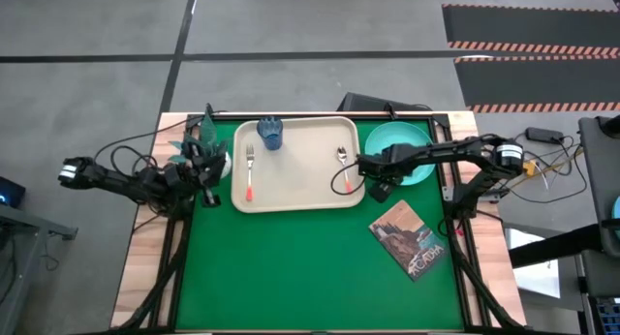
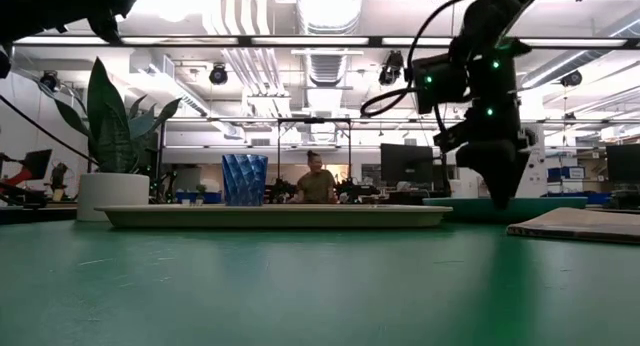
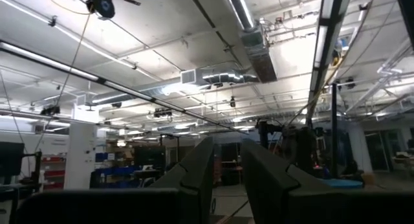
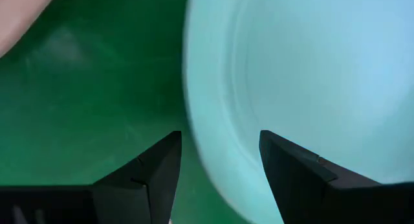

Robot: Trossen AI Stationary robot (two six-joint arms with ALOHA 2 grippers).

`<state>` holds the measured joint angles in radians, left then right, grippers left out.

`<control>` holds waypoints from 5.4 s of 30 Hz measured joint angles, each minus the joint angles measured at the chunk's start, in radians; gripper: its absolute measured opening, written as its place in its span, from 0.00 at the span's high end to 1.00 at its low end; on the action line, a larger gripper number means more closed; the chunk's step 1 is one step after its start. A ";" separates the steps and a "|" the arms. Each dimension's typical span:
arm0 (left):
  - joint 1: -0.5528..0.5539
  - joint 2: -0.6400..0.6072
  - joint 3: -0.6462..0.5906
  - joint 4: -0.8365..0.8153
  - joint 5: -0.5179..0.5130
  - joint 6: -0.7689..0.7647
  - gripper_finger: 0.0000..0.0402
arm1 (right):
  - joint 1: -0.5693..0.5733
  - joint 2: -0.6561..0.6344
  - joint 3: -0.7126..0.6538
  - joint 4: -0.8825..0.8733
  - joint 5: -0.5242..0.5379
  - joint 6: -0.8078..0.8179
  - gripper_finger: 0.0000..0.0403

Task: Pick and place plate/cup/fork/spoon on tray
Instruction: Put the blue plate on the white tray

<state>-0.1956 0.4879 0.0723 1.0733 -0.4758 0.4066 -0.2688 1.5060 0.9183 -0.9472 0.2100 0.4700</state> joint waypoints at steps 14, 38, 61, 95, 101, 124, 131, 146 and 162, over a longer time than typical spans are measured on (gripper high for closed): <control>0.000 -0.004 0.000 0.001 -0.005 0.002 0.84 | -0.003 0.002 -0.060 0.087 -0.001 -0.038 0.81; 0.000 0.020 0.000 0.000 -0.005 0.000 0.84 | 0.053 0.000 0.129 -0.099 0.173 -0.121 0.97; 0.000 0.033 0.000 0.004 -0.010 -0.003 0.84 | 0.269 0.248 0.569 -0.011 0.081 -0.594 0.98; 0.000 0.047 -0.001 0.000 -0.065 -0.003 0.84 | 0.286 0.486 0.730 0.122 0.026 -0.803 0.98; 0.000 0.046 -0.001 0.000 -0.064 -0.002 0.84 | 0.286 0.506 0.730 0.150 0.027 -0.815 0.98; 0.000 0.053 -0.001 0.002 -0.064 -0.005 0.84 | 0.283 0.514 0.729 0.154 0.022 -0.775 0.97; 0.000 0.053 -0.001 0.004 -0.064 -0.006 0.84 | 0.281 0.514 0.728 0.157 -0.008 -0.753 0.97; 0.000 0.053 -0.001 0.011 -0.063 -0.007 0.84 | 0.281 0.514 0.718 0.180 -0.028 -0.742 0.95; 0.000 0.065 -0.001 0.010 -0.063 -0.007 0.84 | 0.282 0.480 0.709 0.150 -0.029 -0.666 0.76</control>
<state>-0.1957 0.5529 0.0713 1.0838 -0.5392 0.3996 0.0132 1.9863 1.6276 -0.7970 0.1805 -0.1960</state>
